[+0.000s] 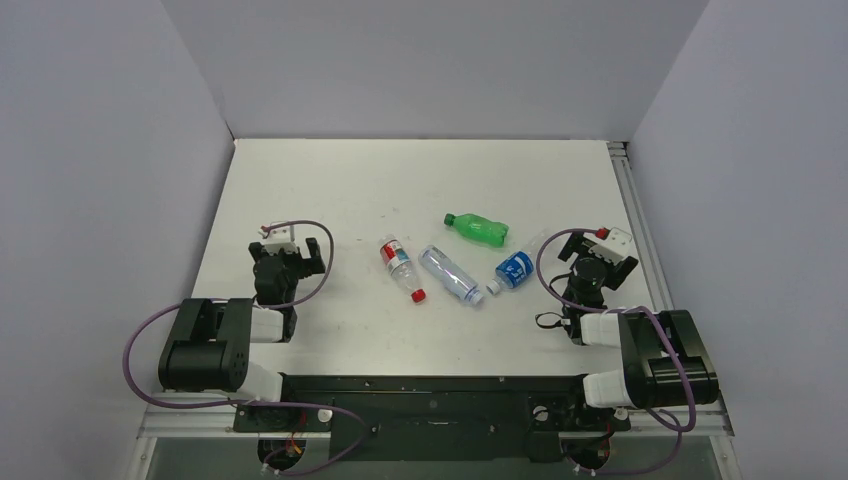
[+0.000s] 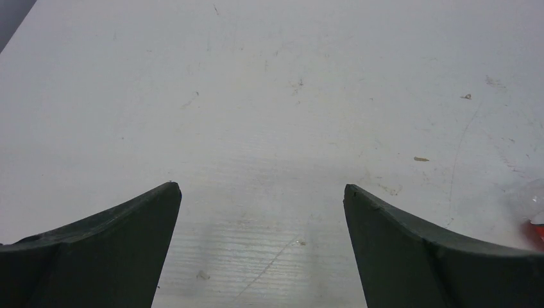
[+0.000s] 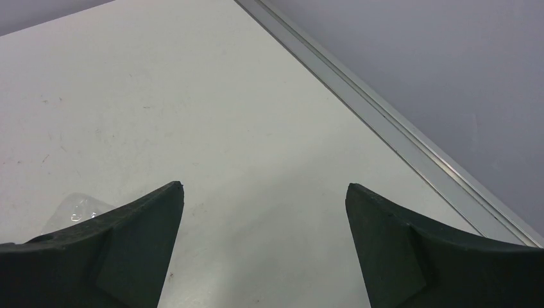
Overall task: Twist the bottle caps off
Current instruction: Pick up the plastic bottle at the center of the board.
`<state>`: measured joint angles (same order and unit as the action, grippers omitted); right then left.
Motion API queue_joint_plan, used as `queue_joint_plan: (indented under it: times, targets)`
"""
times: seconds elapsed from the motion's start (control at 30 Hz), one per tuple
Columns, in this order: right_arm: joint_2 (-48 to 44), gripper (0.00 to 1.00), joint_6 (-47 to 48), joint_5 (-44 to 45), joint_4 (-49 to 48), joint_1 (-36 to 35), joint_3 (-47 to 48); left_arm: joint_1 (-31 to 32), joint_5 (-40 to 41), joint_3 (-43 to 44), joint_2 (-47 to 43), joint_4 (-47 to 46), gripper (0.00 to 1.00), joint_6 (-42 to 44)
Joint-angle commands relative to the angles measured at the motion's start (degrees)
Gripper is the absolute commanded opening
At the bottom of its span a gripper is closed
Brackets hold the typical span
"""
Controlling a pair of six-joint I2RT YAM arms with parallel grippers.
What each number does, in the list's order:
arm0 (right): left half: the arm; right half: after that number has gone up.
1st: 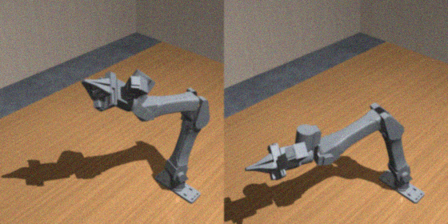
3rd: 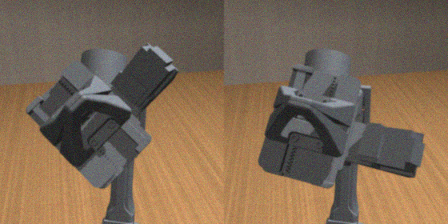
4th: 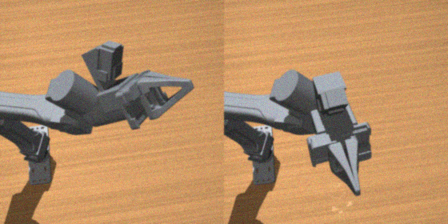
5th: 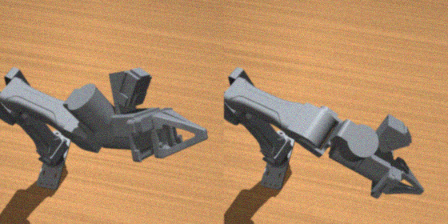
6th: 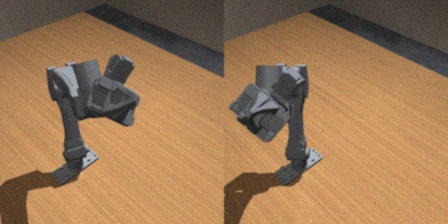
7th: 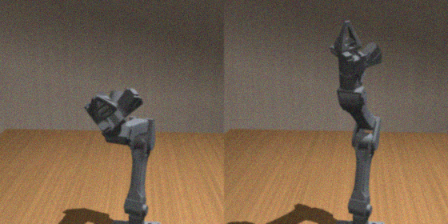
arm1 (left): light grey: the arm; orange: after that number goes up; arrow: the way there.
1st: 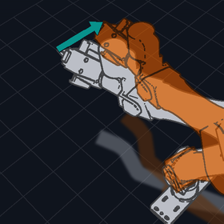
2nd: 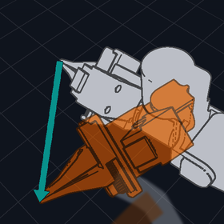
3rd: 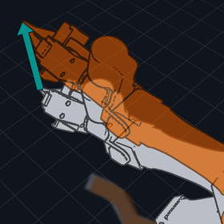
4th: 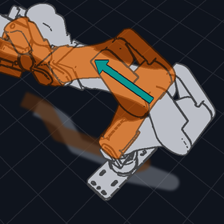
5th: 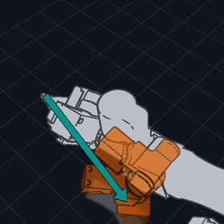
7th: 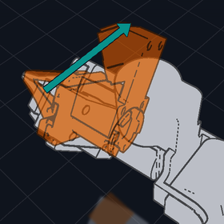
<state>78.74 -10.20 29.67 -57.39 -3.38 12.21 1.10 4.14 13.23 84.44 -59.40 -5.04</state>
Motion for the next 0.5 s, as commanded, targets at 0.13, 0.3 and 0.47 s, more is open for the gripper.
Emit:
queue_joint_plan:
  times: [0.13,0.3,0.47]
  targets:
    - [-0.4,0.92,-0.1,-0.7,-3.6,-0.1,1.5,0.3,-0.8,1.6,-0.3,-3.6,0.97,0.6]
    - [-1.2,0.92,0.0,1.2,-2.8,-0.6,2.2,-0.1,-2.2,2.1,-0.7,-2.0,0.96,0.8]
    - [-7.9,0.93,-1.9,4.2,32.3,-3.2,21.2,-0.6,-5.6,19.1,-7.2,31.3,0.96,1.4]
